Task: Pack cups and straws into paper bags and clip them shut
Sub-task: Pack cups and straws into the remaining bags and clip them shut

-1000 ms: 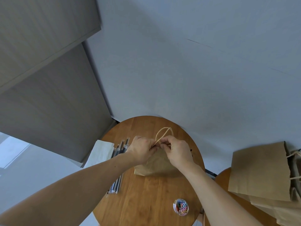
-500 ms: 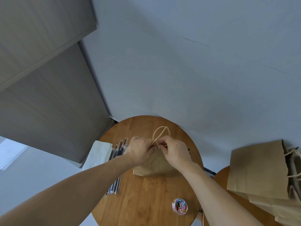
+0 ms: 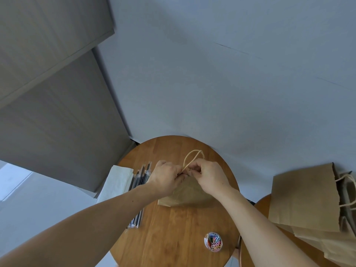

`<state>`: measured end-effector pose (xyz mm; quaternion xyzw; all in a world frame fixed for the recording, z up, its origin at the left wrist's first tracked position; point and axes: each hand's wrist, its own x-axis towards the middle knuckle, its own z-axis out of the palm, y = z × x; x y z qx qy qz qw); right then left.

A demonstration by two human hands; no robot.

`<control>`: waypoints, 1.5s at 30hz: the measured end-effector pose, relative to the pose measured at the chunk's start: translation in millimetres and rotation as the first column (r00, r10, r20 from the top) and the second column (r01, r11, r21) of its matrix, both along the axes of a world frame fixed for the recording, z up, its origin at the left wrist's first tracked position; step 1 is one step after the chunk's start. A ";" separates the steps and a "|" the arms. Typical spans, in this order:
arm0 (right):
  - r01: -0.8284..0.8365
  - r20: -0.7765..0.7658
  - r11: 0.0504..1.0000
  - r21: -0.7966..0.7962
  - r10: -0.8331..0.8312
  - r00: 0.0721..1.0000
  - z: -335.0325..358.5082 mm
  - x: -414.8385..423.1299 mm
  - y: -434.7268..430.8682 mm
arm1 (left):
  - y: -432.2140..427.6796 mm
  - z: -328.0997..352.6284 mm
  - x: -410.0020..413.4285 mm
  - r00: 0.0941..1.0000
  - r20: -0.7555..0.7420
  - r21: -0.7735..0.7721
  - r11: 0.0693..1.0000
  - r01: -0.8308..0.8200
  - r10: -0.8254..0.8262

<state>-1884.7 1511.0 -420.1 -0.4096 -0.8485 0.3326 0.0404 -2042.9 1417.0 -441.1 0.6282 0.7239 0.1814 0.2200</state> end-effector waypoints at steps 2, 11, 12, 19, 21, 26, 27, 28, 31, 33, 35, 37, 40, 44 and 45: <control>-0.016 0.001 0.999 0.033 0.016 1.000 -1.2 1.3 -3.2 | -1.5 -0.3 1.0 1.000 0.003 0.004 1.000 -0.023 0.023; -0.092 0.089 0.987 0.132 0.081 0.993 -0.6 2.4 -10.1 | -2.2 -0.2 2.1 0.998 0.016 -0.024 0.998 -0.052 0.053; -0.092 0.101 0.986 0.141 0.078 0.992 -0.6 2.1 -10.5 | -2.0 0.4 3.0 0.998 0.025 -0.025 0.998 -0.057 0.058; -0.146 0.237 0.971 0.188 0.099 0.966 3.2 -5.8 -10.7 | -0.9 3.4 7.8 0.997 -0.013 -0.043 0.996 -0.080 0.080; -0.174 0.272 0.960 0.221 0.111 0.956 2.8 -7.3 -12.6 | -2.3 3.4 8.7 0.996 -0.043 -0.044 0.996 -0.075 0.074; -0.199 0.286 0.944 0.263 0.121 0.951 -0.1 -3.5 -14.8 | -3.2 5.4 10.5 0.996 -0.078 -0.011 0.999 -0.045 0.044; -0.201 0.273 0.940 0.277 0.123 0.954 -0.5 -1.8 -15.5 | -3.3 6.2 9.8 0.996 -0.081 -0.013 0.999 -0.038 0.037; -0.195 0.247 0.936 0.294 0.123 0.961 -0.8 0.4 -16.4 | -2.9 7.3 8.7 0.996 -0.079 -0.016 0.999 -0.031 0.030; -0.123 0.060 0.946 0.301 0.110 0.992 -1.9 10.3 -22.3 | -4.0 11.9 3.8 0.999 -0.038 -0.014 1.000 -0.011 0.011; -0.068 -0.124 0.950 0.304 0.110 0.986 -2.1 20.8 -26.3 | -7.0 15.9 -1.4 1.000 0.009 -0.001 1.000 -0.009 0.009; 0.008 -0.272 0.934 0.357 0.096 0.958 -1.4 34.4 -26.4 | -12.6 18.9 -8.4 0.998 0.055 0.000 1.000 -0.023 0.023; 0.089 -0.287 0.910 0.405 0.035 0.957 -2.8 51.0 -21.8 | -21.0 18.5 -16.5 0.994 0.087 -0.043 0.997 -0.064 0.068; 0.186 -0.193 0.936 0.300 -0.131 0.972 -10.8 74.2 -13.5 | -35.6 11.6 -28.4 0.983 0.096 -0.174 0.975 -0.137 0.155; 0.181 -0.114 0.973 0.140 -0.165 0.980 -23.4 87.6 -11.0 | -49.2 -4.8 -34.2 0.946 0.167 -0.327 0.921 -0.213 0.278; 0.189 -0.118 0.974 0.127 -0.175 0.978 -25.6 89.4 -10.7 | -51.3 -8.7 -33.4 0.936 0.183 -0.336 0.914 -0.228 0.301</control>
